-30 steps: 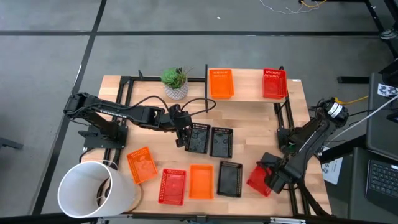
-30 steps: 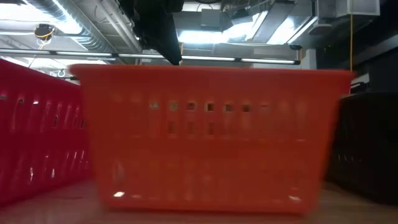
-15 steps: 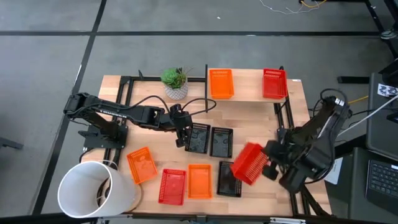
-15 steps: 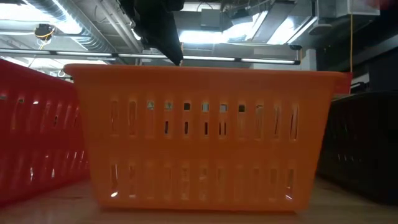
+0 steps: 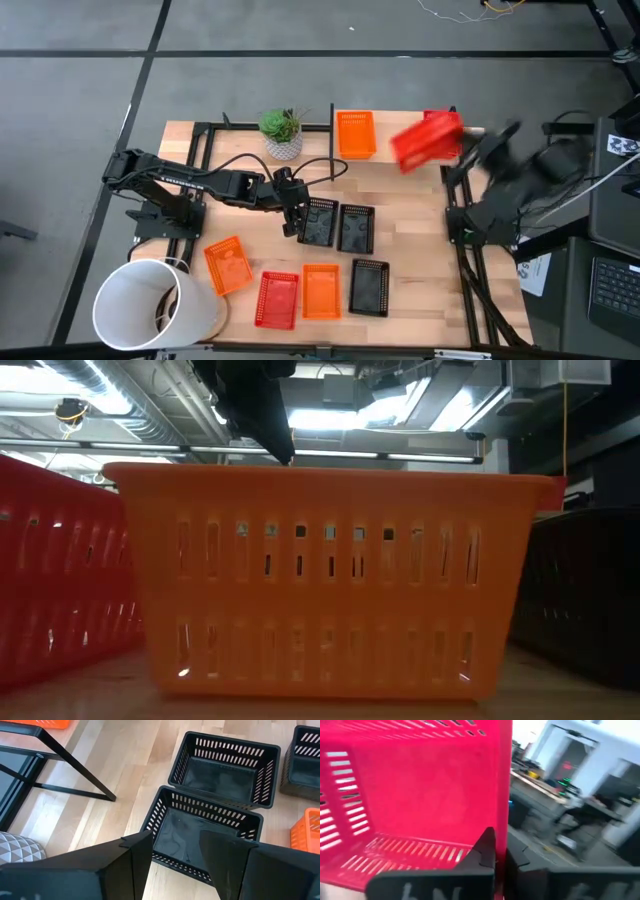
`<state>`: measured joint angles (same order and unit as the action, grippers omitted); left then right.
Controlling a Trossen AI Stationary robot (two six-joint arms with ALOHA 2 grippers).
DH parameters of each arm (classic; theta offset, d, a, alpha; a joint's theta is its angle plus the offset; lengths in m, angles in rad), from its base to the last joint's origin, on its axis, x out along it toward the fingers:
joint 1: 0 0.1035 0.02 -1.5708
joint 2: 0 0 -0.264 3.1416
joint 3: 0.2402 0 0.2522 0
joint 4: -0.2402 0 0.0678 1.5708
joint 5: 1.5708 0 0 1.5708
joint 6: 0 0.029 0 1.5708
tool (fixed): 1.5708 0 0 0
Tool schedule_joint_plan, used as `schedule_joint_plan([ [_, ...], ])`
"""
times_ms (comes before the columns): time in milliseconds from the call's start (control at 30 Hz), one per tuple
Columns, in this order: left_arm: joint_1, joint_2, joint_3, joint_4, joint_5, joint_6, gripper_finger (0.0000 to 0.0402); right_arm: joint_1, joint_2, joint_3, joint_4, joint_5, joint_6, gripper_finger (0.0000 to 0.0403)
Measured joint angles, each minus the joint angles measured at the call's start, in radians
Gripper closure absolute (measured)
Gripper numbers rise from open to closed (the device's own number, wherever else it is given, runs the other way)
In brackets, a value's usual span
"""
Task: Stack baskets on shelf by color
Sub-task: Stack the right red bin on top of the red bin on the shelf
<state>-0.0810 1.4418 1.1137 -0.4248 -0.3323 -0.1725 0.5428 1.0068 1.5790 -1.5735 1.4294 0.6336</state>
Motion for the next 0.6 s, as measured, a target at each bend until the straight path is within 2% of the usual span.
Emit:
schedule_joint_plan([
  [133,0.0,0.0,0.0,0.0,0.0,0.0,0.0247,-0.156,-0.05,0.154,0.006,-0.024,-0.271,0.0403],
  [267,0.0,0.0,0.0,0.0,0.0,0.0,0.0247,-0.258,-0.062,0.344,0.06,-0.148,-0.482,0.0403],
  [433,0.0,0.0,0.0,0.01,0.0,0.0,0.0247,-0.281,-0.057,0.489,0.149,-0.211,-0.642,0.0403],
  [600,0.0,0.0,0.0,0.049,0.0,0.0,0.0247,-0.281,-0.026,0.511,0.151,-0.22,-0.787,0.0403],
])
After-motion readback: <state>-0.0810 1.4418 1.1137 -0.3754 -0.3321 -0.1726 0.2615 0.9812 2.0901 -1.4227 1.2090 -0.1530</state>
